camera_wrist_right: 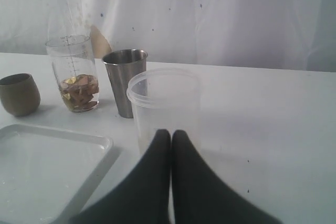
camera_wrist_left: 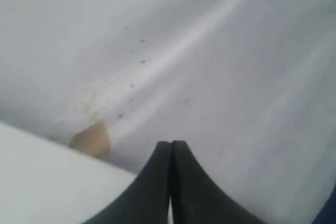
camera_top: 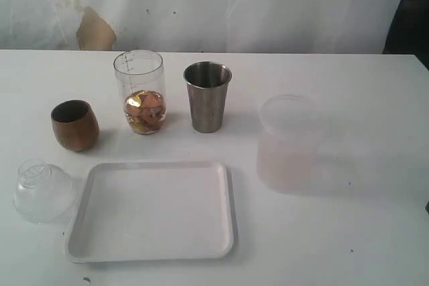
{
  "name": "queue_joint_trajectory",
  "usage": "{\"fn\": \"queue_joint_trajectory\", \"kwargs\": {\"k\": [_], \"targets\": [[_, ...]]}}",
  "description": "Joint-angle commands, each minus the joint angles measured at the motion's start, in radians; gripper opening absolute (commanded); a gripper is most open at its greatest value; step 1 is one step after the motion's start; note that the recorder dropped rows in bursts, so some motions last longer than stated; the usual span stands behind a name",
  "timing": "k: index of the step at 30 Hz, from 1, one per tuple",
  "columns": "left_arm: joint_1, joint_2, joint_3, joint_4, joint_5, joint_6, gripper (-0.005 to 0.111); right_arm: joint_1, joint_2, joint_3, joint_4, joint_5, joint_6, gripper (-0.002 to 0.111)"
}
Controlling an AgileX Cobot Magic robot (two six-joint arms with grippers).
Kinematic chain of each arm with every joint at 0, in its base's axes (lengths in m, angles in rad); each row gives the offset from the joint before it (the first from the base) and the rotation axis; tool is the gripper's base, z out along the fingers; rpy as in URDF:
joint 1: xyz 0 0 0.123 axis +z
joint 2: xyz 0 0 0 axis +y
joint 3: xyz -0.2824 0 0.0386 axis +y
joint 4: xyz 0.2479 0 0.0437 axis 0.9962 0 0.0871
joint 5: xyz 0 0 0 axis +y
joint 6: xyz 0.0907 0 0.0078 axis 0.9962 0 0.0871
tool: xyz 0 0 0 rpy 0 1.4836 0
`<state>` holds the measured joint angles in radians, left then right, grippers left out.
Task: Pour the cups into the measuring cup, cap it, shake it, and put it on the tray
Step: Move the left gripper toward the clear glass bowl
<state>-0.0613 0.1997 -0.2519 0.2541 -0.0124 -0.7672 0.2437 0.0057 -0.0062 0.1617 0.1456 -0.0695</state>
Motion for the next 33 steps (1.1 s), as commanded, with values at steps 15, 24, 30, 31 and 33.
{"fn": "queue_joint_trajectory", "kwargs": {"k": [15, 24, 30, 31, 33], "targets": [[-0.127, 0.865, -0.530, -0.328, 0.896, 0.799, 0.007, -0.006, -0.006, 0.006, 0.002, -0.004, -0.005, 0.000], [-0.127, 1.105, -0.530, -0.402, 0.710, 0.898, 0.075, -0.006, -0.006, 0.006, 0.002, -0.004, -0.005, 0.000], [-0.127, 1.168, -0.530, -0.374, 0.608, 0.900, 0.075, -0.006, -0.006, 0.006, 0.002, -0.004, -0.005, 0.000], [-0.127, 1.180, -0.530, -0.372, 0.597, 0.900, 0.075, -0.006, -0.006, 0.006, 0.002, -0.004, -0.005, 0.000], [-0.127, 1.207, -0.530, -0.370, 0.580, 0.900, 0.075, -0.006, -0.006, 0.006, 0.002, -0.004, -0.005, 0.000]]}}
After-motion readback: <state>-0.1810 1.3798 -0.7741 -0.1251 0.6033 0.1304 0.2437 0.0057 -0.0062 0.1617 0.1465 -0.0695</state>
